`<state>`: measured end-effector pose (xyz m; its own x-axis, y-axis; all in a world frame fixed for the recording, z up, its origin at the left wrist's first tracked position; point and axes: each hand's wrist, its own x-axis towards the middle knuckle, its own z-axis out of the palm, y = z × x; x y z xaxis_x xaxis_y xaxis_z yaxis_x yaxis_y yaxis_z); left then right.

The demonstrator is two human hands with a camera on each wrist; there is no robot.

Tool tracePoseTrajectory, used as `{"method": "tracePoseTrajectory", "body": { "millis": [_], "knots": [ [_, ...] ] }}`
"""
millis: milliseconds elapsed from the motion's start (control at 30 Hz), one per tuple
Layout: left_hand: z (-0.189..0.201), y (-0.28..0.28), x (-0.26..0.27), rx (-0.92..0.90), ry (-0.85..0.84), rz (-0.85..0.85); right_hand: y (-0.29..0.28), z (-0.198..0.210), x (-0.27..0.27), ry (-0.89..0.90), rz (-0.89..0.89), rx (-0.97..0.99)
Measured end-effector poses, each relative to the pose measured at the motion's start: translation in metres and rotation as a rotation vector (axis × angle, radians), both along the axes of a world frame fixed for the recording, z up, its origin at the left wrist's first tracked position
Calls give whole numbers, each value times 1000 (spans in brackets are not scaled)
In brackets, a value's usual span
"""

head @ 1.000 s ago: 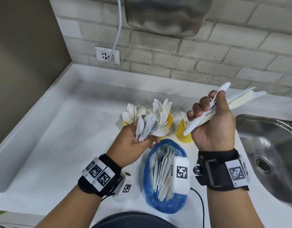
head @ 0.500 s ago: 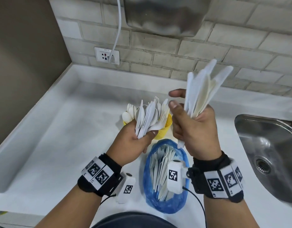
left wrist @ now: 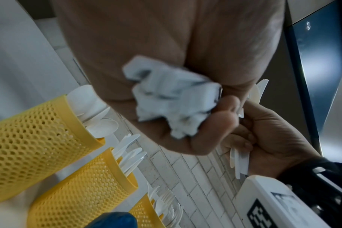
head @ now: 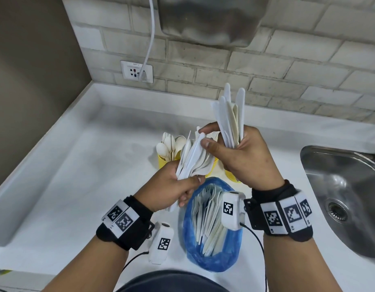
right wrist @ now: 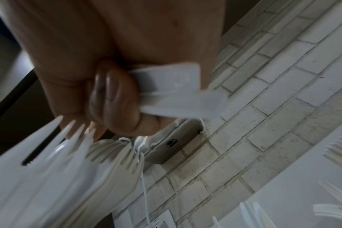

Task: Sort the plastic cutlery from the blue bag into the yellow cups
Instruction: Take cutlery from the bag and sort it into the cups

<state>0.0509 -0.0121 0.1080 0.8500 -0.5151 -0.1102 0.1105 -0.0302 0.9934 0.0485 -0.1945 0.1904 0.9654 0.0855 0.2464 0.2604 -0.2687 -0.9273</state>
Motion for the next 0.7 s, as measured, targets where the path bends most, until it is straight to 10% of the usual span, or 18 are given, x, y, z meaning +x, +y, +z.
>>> {"method": "tracePoseTrajectory", "body": {
  "millis": [400, 700],
  "knots": [
    [-2, 1, 1, 20, -31, -25, -11, -5, 0, 4, 47, 27],
    [1, 3, 0, 6, -38, -16, -16, -8, 2, 116, 59, 549]
  ]
}}
